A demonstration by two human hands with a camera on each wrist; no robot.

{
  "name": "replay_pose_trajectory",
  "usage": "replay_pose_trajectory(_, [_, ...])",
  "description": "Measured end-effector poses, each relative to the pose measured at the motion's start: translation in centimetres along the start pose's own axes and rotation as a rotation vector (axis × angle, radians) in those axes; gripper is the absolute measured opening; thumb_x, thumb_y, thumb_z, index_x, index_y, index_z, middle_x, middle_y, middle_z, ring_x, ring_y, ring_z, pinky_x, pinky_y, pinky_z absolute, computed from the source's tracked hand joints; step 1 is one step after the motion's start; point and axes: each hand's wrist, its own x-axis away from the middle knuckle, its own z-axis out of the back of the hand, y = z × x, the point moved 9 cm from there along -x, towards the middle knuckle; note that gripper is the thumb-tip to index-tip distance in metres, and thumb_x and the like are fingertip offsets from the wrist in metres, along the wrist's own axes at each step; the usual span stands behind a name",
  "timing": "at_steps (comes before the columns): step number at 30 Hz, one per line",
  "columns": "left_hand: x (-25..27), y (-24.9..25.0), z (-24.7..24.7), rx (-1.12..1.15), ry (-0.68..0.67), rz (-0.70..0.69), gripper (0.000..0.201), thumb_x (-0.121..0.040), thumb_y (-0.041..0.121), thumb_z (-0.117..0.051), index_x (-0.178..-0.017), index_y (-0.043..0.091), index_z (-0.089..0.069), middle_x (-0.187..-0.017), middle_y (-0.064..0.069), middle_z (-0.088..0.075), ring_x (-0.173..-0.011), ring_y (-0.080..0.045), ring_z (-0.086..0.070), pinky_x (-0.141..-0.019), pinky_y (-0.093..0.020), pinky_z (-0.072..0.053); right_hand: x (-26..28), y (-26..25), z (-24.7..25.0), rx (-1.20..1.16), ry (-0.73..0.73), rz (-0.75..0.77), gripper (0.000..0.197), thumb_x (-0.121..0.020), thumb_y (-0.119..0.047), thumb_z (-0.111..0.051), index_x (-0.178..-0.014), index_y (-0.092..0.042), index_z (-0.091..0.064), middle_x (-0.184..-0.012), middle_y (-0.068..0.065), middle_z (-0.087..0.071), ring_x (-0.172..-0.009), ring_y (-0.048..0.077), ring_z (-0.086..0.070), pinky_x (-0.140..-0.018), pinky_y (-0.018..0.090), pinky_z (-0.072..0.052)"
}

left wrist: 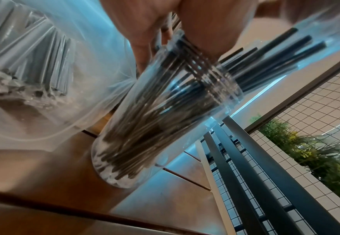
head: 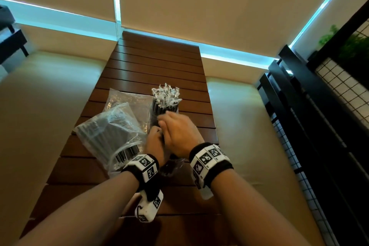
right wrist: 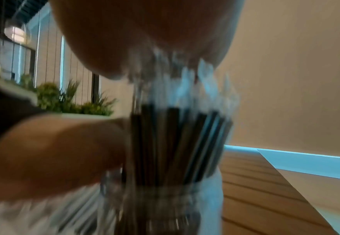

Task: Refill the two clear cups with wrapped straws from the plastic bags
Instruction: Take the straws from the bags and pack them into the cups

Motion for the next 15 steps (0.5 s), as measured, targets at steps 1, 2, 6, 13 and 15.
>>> replay_pose_trajectory(1, [0.0,-0.3,0.1,0.016,-0.002,0.019,0.025,-0.086,0.021,-0.065,-0.104,0.006,-0.055,-0.096,0.006,-0.059,-0.080,-0.011,-0.058,-0.068,-0.014,-0.047,0.4,0.6,-1.6,0.057,-0.078,-0.009,0.040,-0.100,-0.031,-0.029,-0.111,-0.014,-0.064,-0.105,0.002,-0.066,-0.096,0.019,-0.059,-0.096,0.043,-0.043])
replay_pose_trajectory(2, [0.1,-0.5,0.2,0.035,-0.005,0.029,0.021,-0.088,0.007,-0.062,-0.107,0.003,-0.053,-0.095,0.007,-0.056,-0.081,-0.011,-0.056,-0.067,-0.007,-0.042,0.9,1.1,-2.7,0.109,-0.135,-0.022,0.041,-0.099,-0.032,-0.026,-0.114,-0.017,-0.062,-0.110,0.000,-0.065,-0.102,0.018,-0.058,-0.104,0.042,-0.037])
replay_pose_trajectory(6, [0.8,0.2,0.6,-0.099,-0.035,-0.127,0.026,-0.088,0.025,-0.057,-0.110,0.013,-0.056,-0.111,0.003,-0.046,-0.093,-0.006,-0.046,-0.083,-0.015,-0.044,1.5,2.1,-3.5,0.244,-0.191,-0.080,0.043,-0.100,-0.035,-0.025,-0.134,-0.021,-0.049,-0.129,-0.002,-0.058,-0.119,0.017,-0.053,-0.114,0.044,-0.021])
replay_pose_trajectory(13, [2.9,2.9,3.1,-0.123,-0.149,-0.171,0.045,-0.070,0.019,-0.057,-0.114,0.017,-0.049,-0.115,-0.001,-0.044,-0.100,-0.017,-0.051,-0.093,-0.039,-0.049,0.8,1.6,-2.0,0.293,-0.239,-0.152,0.051,-0.098,-0.045,-0.030,-0.145,-0.026,-0.036,-0.150,0.003,-0.039,-0.141,0.025,-0.029,-0.115,0.052,-0.017])
replay_pose_trajectory(15, [2.9,4.2,5.4,-0.281,-0.045,-0.218,0.050,-0.068,0.032,-0.058,-0.116,0.025,-0.048,-0.116,0.003,-0.045,-0.104,-0.018,-0.050,-0.092,-0.043,-0.047,0.0,0.1,0.6,0.321,-0.054,-0.134,0.045,-0.092,-0.047,-0.038,-0.131,-0.027,-0.050,-0.135,0.001,-0.049,-0.128,0.023,-0.040,-0.107,0.047,-0.028])
